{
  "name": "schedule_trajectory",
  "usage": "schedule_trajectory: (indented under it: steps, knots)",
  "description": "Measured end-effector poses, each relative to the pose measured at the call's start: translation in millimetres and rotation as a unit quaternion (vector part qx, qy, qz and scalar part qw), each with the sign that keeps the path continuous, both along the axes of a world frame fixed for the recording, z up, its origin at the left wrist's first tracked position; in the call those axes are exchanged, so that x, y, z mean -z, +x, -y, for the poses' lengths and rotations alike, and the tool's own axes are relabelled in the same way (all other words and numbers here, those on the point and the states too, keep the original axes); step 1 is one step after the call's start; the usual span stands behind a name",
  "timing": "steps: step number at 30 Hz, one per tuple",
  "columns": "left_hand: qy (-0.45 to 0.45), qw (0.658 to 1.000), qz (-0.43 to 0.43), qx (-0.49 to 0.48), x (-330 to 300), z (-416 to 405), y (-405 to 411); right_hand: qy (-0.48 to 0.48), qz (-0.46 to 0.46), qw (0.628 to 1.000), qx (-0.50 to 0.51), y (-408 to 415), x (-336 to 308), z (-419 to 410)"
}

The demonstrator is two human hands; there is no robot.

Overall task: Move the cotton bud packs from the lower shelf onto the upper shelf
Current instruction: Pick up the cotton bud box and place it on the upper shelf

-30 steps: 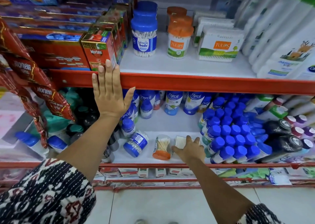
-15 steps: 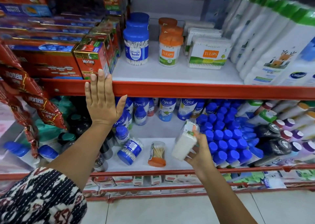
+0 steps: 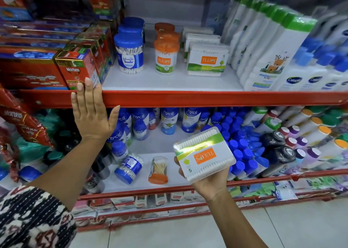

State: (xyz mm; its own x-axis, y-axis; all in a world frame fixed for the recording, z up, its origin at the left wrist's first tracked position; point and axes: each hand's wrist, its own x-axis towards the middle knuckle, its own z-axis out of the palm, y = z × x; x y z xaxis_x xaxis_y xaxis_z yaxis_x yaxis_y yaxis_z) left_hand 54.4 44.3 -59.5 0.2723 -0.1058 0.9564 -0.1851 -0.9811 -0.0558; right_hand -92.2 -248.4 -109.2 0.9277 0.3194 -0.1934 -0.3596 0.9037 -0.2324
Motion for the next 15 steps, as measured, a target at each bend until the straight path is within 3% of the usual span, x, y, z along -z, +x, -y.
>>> schedule_trajectory:
  steps: [5,8,12,15]
  knots:
    - [-0.002,1.000,-0.002,-0.003,0.4,-0.1,-0.8,-0.060,0.069,0.996,-0.006,-0.9,-30.6,-4.9]
    - [-0.002,1.000,-0.002,-0.001,2.6,-0.2,-0.8,-0.124,0.097,0.985,0.068,-6.2,-77.6,-2.4]
    - [-0.001,1.000,0.002,-0.001,5.2,0.2,-0.4,-0.227,0.166,0.944,0.173,-3.5,-144.6,5.0]
    - [-0.001,1.000,0.005,0.002,5.1,0.4,0.5,-0.306,0.233,0.887,0.256,8.3,-183.7,6.4]
